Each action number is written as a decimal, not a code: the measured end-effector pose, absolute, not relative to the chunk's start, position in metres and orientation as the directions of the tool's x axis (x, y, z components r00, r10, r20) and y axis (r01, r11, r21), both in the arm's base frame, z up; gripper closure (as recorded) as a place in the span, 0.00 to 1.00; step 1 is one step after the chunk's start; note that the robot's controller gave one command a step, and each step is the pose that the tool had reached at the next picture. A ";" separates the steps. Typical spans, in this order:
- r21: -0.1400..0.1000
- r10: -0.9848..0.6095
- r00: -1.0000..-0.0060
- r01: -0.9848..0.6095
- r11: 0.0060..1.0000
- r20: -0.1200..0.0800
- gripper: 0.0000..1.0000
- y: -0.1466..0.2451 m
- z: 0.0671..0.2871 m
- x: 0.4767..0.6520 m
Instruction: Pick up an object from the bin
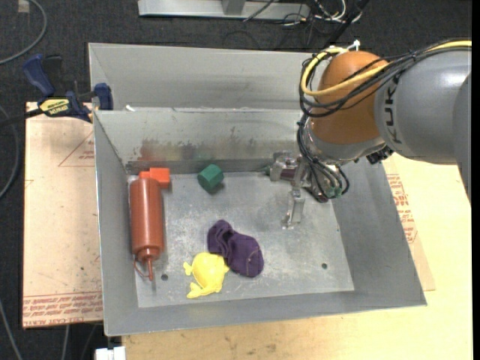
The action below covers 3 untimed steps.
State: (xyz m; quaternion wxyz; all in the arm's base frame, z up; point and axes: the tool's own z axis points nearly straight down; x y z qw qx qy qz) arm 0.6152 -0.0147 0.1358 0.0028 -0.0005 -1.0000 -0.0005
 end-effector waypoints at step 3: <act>0.001 0.136 -0.991 0.136 0.991 0.002 0.00 -0.089 0.094 0.626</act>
Offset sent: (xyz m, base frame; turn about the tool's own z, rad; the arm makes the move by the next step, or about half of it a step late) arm 0.0254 -0.0896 -0.0658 0.1314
